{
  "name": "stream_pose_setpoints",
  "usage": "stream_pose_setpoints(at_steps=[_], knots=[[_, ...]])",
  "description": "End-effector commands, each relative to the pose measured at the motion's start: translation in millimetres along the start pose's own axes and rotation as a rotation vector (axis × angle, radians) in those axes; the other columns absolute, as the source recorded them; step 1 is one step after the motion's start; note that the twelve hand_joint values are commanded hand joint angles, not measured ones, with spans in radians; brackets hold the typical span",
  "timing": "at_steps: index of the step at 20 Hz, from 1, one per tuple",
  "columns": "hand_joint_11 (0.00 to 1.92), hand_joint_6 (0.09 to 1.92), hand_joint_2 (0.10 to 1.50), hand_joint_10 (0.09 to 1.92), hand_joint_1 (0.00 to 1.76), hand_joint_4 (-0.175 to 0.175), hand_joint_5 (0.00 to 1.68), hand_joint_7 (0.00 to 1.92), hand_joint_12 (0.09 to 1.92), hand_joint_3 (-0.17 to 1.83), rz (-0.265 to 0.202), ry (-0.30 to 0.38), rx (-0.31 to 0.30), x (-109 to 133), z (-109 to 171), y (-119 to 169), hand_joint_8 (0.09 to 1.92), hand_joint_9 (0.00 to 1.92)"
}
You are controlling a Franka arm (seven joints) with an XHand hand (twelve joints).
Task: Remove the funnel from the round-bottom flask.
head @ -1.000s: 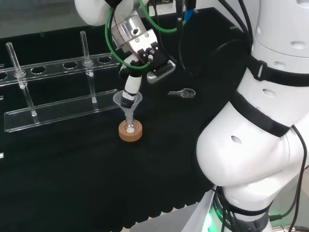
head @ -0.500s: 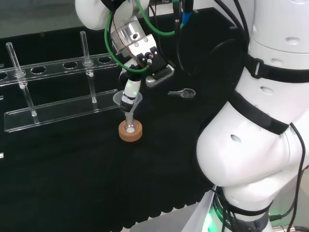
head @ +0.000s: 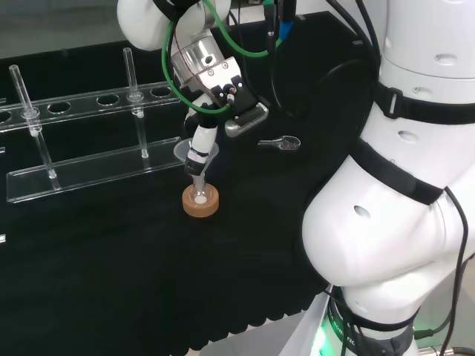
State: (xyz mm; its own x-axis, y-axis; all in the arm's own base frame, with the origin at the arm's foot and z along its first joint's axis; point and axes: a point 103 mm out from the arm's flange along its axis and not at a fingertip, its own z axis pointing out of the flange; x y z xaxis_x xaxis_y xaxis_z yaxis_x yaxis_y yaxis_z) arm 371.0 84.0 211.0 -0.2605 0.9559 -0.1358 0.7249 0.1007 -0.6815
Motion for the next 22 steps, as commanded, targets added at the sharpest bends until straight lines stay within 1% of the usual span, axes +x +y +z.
stream_pose_setpoints(at_steps=[1, 6, 8, 9, 10, 11, 13, 15, 19, 22], knots=[[0.00, 0.09, 0.61, 0.33, 0.62, -0.093, 0.00, 0.00, 0.61, 0.00, -0.004, 0.002, 0.005, 0, 0, 0, 0.64, 0.00], [0.00, 0.09, 0.62, 0.53, 0.62, -0.082, 0.00, 0.05, 0.64, 0.00, -0.011, 0.010, 0.004, 1, 3, 0, 0.68, 0.00], [0.00, 0.09, 0.62, 0.58, 0.63, -0.078, 0.01, 0.07, 0.65, 0.00, -0.011, 0.014, 0.000, 1, 3, 0, 0.68, 0.00], [0.00, 0.09, 0.62, 0.62, 0.63, -0.075, 0.03, 0.09, 0.65, 0.00, -0.015, 0.001, -0.010, 2, 1, -2, 0.68, 0.00], [0.00, 0.09, 0.63, 0.67, 0.64, -0.070, 0.05, 0.13, 0.66, 0.01, -0.014, 0.008, -0.041, 3, 0, -4, 0.68, 0.00], [0.00, 0.09, 0.63, 0.73, 0.65, -0.064, 0.08, 0.16, 0.67, 0.01, -0.015, 0.002, -0.051, 4, -1, -6, 0.68, 0.00], [0.00, 0.09, 0.64, 0.85, 0.67, -0.051, 0.15, 0.24, 0.72, 0.01, -0.015, 0.011, -0.060, 5, -2, -7, 0.65, 0.00], [0.00, 0.09, 0.64, 0.92, 0.68, -0.044, 0.20, 0.31, 0.78, 0.01, -0.019, 0.016, -0.061, 7, -3, -8, 0.62, 0.00], [0.00, 0.09, 0.64, 0.96, 0.69, -0.039, 0.24, 0.35, 0.83, 0.01, -0.023, 0.018, -0.055, 10, -2, -9, 0.60, 0.01], [0.00, 0.09, 0.64, 0.96, 0.69, -0.038, 0.25, 0.36, 0.83, 0.01, -0.012, 0.026, -0.053, 12, 0, -7, 0.60, 0.01]])
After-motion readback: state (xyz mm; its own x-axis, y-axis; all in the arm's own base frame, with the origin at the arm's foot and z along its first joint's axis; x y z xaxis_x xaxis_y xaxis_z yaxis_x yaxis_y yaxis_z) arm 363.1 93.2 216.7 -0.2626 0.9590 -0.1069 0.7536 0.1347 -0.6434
